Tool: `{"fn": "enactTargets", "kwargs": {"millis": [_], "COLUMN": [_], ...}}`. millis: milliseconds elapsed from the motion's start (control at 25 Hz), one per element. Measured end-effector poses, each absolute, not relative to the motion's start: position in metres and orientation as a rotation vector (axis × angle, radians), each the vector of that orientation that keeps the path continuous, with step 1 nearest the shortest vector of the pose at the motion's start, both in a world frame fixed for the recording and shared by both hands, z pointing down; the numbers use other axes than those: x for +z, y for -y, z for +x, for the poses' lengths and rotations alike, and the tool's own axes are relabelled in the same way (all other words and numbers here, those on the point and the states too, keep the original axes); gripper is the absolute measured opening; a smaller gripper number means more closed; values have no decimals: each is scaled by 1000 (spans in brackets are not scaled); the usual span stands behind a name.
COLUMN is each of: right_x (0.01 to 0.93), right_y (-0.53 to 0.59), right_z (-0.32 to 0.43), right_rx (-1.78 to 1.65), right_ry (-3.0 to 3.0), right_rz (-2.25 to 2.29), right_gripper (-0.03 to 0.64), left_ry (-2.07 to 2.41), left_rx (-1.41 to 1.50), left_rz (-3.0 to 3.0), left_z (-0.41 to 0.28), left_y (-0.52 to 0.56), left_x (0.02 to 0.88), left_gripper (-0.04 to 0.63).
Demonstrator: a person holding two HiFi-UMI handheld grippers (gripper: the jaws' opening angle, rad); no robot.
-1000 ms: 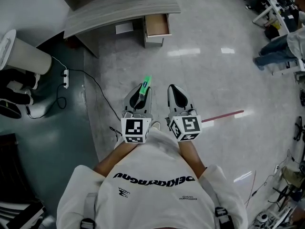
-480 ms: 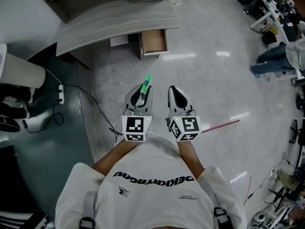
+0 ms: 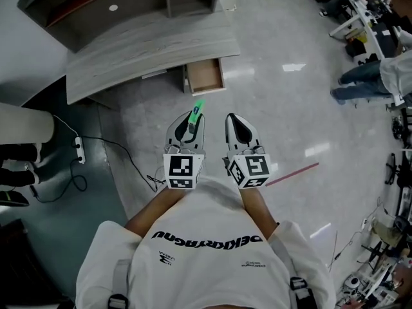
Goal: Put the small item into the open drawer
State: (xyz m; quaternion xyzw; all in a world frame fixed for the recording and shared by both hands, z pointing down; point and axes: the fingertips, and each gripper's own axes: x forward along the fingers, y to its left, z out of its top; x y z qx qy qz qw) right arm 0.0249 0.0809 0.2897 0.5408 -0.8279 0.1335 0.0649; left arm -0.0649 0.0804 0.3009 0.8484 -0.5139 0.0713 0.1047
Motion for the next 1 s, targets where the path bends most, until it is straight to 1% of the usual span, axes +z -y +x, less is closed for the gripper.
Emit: {"fn": "enactTargets", "kwargs": {"millis": [320, 680, 1000], "right_x": [296, 328, 366], "right_y": [-26, 11, 44], "right_z": [9, 27, 37], "right_rx": [421, 542, 587], "right_ry": [2460, 2406, 2394], "right_rz": [1651, 1651, 1566], "right_gripper": [32, 32, 32], "left_ry": [1455, 1423, 1444], "left_rx": [242, 300, 390], "left_rz": [2496, 2440, 2337], "left_z": [-72, -57, -47], "left_y": [-26, 9, 37], "left_x": [315, 344, 388], "left_gripper": [95, 95, 95]}}
